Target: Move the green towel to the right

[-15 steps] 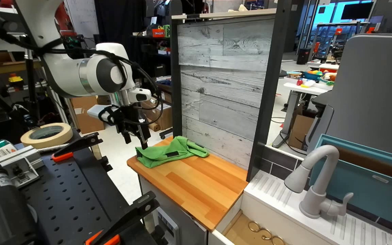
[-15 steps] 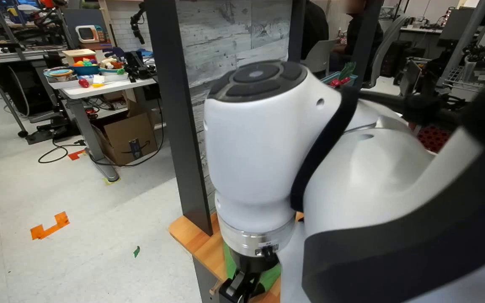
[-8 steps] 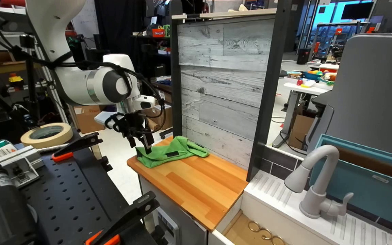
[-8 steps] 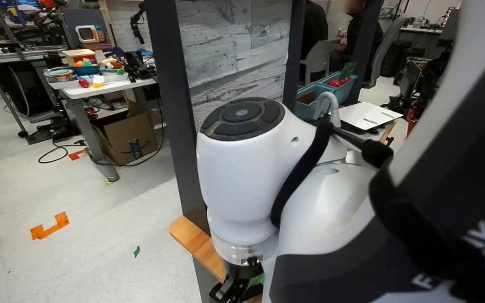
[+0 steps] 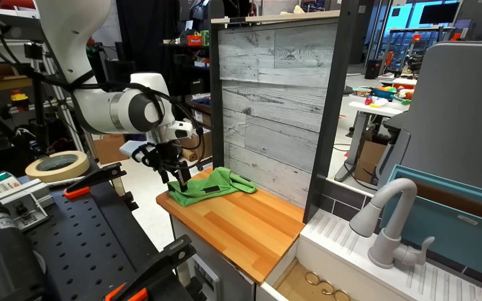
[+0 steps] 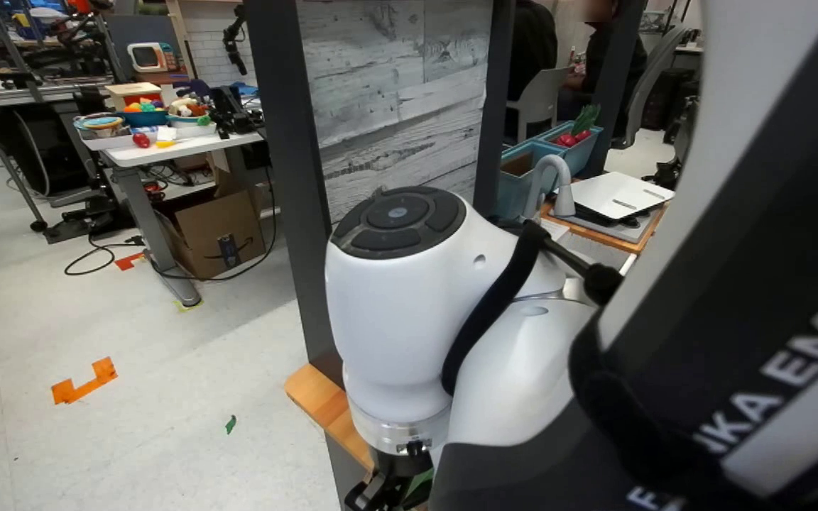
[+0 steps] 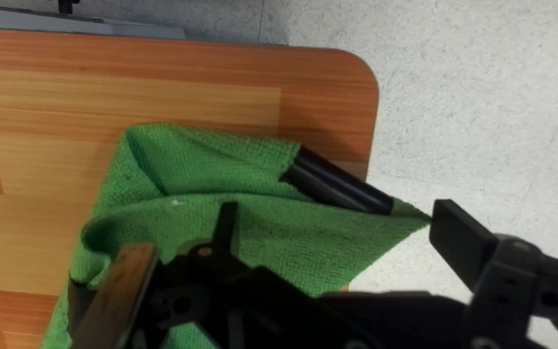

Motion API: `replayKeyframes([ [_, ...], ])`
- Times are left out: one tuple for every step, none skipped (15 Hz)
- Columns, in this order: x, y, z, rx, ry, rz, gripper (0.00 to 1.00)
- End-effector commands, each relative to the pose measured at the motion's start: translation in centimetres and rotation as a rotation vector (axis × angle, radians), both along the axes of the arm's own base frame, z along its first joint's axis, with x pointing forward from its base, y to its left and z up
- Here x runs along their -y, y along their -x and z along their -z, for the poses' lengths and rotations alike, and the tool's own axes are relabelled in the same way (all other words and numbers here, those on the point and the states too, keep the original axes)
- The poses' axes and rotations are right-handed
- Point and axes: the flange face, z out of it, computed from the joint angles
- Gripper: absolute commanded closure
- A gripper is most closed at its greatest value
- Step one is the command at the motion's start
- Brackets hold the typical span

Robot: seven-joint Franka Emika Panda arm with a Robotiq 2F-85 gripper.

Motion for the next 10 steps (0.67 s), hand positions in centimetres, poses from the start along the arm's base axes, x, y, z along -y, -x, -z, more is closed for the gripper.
replayKeyframes([
  [-0.76,-0.57,0.41,0.02,-0.027,-0.017,0.0],
  [-0.94,-0.64,0.38,0.022,-0.029,-0.022,0.0],
  [-1.11,-0.7,0.34,0.023,-0.03,-0.026,0.0],
  [-1.24,-0.76,0.33,0.024,-0.03,-0.03,0.0],
  [-1.32,-0.79,0.34,0.025,-0.032,-0.033,0.07],
  [-1.36,-0.79,0.42,0.024,-0.035,-0.039,0.26],
  [-1.36,-0.78,0.44,0.024,-0.035,-0.043,0.35],
  [-1.34,-0.76,0.45,0.024,-0.035,-0.045,0.42],
  [-1.33,-0.75,0.47,0.023,-0.035,-0.046,0.51],
  [-1.27,-0.77,0.45,0.023,-0.034,-0.047,0.58],
])
